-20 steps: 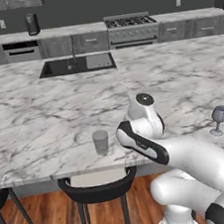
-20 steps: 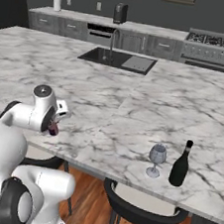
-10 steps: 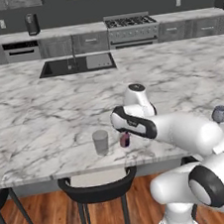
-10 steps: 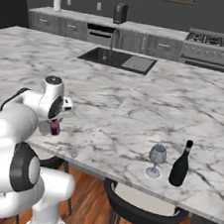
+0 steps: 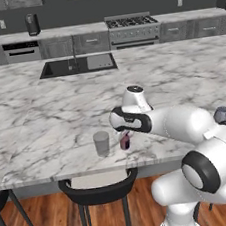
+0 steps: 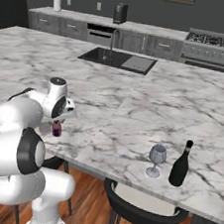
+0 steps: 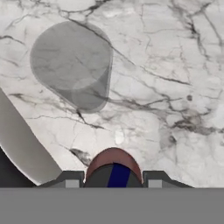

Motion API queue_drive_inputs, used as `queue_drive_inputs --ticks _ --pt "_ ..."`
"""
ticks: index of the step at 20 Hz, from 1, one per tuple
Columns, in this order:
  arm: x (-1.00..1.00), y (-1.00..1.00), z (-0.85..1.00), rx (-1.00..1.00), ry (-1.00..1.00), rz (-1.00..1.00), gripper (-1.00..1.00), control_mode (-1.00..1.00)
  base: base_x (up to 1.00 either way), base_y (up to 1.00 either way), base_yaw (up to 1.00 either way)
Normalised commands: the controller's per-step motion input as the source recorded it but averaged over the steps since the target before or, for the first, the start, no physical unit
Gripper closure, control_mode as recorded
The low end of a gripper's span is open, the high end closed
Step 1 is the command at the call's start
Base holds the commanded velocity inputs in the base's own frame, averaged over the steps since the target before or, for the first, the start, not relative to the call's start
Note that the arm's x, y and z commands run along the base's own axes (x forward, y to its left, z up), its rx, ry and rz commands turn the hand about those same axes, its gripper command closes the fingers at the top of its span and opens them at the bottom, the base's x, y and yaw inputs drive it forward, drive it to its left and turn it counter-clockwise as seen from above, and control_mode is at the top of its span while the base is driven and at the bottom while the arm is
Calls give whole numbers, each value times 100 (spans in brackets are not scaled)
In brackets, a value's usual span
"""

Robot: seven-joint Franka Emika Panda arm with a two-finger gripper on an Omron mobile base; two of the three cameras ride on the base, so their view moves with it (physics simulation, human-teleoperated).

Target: There is a wine glass and glass cup on the dining counter. Place the wine bottle next to the wine glass and the juice bottle next to the glass cup.

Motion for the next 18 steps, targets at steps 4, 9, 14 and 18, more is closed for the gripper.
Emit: queue_drive_inputs --ticks 4,9,14,18 --pt "8 2 -31 0 0 0 100 -100 0 0 0" --pt "11 1 -29 0 0 0 100 -100 0 0 0" --pt "12 3 -24 0 0 0 100 -100 0 0 0" --pt "12 1 -18 0 -1 0 100 -100 0 0 0"
